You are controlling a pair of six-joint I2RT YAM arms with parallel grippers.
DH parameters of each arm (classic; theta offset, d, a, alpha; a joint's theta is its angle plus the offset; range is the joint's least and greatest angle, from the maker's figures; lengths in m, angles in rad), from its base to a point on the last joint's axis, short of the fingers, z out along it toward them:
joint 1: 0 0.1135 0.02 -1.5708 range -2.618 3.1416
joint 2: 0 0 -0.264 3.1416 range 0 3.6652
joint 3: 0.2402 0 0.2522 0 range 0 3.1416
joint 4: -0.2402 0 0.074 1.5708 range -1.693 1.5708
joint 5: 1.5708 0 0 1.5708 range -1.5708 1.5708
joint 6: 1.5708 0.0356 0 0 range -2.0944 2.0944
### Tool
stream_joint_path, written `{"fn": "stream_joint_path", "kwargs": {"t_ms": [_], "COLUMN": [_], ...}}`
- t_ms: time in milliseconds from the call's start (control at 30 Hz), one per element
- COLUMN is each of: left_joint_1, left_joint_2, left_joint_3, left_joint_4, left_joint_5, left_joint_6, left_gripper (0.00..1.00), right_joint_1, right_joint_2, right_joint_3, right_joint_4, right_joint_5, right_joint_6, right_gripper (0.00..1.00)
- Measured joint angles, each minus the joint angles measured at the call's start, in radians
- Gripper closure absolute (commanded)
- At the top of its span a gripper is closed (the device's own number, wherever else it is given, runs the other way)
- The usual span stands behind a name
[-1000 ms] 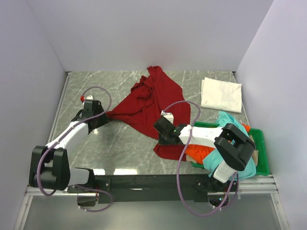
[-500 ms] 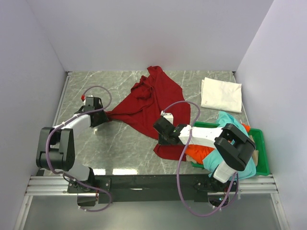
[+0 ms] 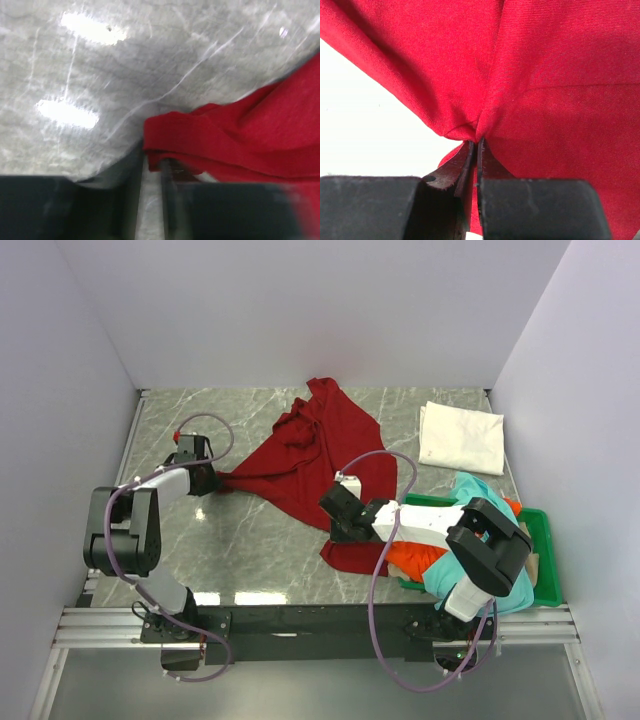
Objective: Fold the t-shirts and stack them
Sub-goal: Flatten the tshirt out
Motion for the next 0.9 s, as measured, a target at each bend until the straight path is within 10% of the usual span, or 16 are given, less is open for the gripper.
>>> {"fn": "stream_joint_path", "kwargs": {"t_ms": [67,600,900], "left_joint_1": [0.003,0.005,0.082], "left_joint_2": [0.013,-0.113,-0.051], "left_joint_3": [0.013,0.173,0.247], "left_joint_4": [0.000,-0.172,-0.240], "left_joint_5": [0.011,0.025,0.022], "left_joint_6": [0.014,0.033,0.063], "left_gripper": [0.99,0.99,0.40], "right_joint_1": [0.000,0.004,0.004], "right_joint_2": [0.000,-0.091,-0.132], "right_joint_3": [0.000,0.003,0.003], "right_joint_4": [-0.001,-0.162,-0.188], "right_joint_5": [0.000,0.123,0.151], "right_joint_6": [0.000,0.008,0.011], "right_gripper": [1.00,1.00,1.00]}}
